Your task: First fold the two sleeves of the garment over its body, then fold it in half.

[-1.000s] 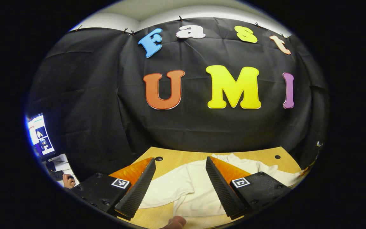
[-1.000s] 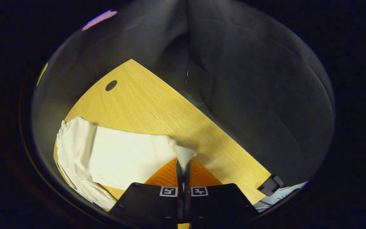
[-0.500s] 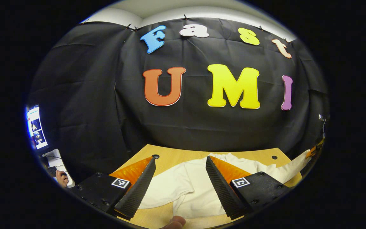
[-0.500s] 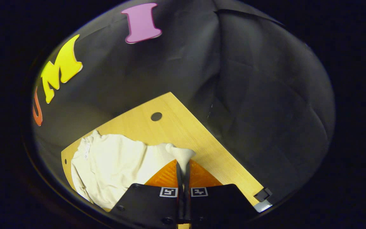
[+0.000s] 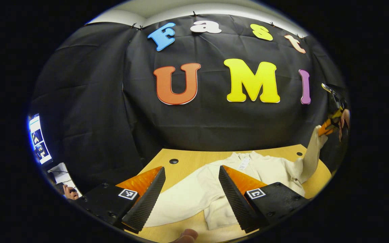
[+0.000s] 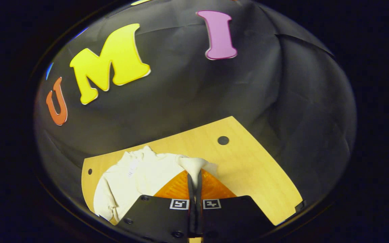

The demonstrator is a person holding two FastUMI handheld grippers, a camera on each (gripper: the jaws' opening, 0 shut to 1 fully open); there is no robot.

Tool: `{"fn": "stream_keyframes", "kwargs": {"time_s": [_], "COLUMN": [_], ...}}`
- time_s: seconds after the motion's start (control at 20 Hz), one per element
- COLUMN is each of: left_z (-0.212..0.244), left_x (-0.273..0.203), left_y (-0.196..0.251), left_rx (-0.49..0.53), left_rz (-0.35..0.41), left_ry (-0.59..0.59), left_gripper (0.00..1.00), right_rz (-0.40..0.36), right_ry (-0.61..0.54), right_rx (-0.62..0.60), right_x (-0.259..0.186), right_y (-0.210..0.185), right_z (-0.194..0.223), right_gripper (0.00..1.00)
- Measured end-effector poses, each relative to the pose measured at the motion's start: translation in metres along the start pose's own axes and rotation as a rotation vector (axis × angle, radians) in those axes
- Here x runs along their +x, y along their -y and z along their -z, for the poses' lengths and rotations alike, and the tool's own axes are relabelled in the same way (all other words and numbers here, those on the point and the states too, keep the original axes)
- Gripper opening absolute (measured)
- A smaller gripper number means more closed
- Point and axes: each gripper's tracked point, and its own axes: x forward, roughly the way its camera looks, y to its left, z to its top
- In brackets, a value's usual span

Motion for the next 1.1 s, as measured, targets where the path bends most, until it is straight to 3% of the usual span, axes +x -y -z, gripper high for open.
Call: {"fn": "stream_keyframes", "kwargs": {"time_s": [0.25, 0.6, 0.8, 1.1], "left_z": [0.025, 0.058, 0.073, 0.106], "left_x": [0.005, 0.018, 0.022, 0.02], "left_y": [-0.024, -0.06, -0.081, -0.106], "left_rx": [0.0, -0.018, -0.022, -0.046], "left_rz": [0.01, -0.018, -0.049, -0.115], "left_ry": [-0.04, -0.092, -0.113, -0.169], "left_gripper": [1.0, 1.0, 1.0, 1.0], "right_rz": [-0.109, -0.279, -0.323, -0.361], "right_ry": [-0.002, -0.082, -0.184, -0.273], "right_rx": [-0.03, -0.12, -0.205, -0.389], "right_x": [0.015, 0.034, 0.057, 0.074], "right_y": [-0.119, -0.269, -0.314, -0.344], "right_z": [0.013, 0.08, 0.137, 0.204], "right_gripper": [0.0, 0.01, 0.01, 0.01]}}
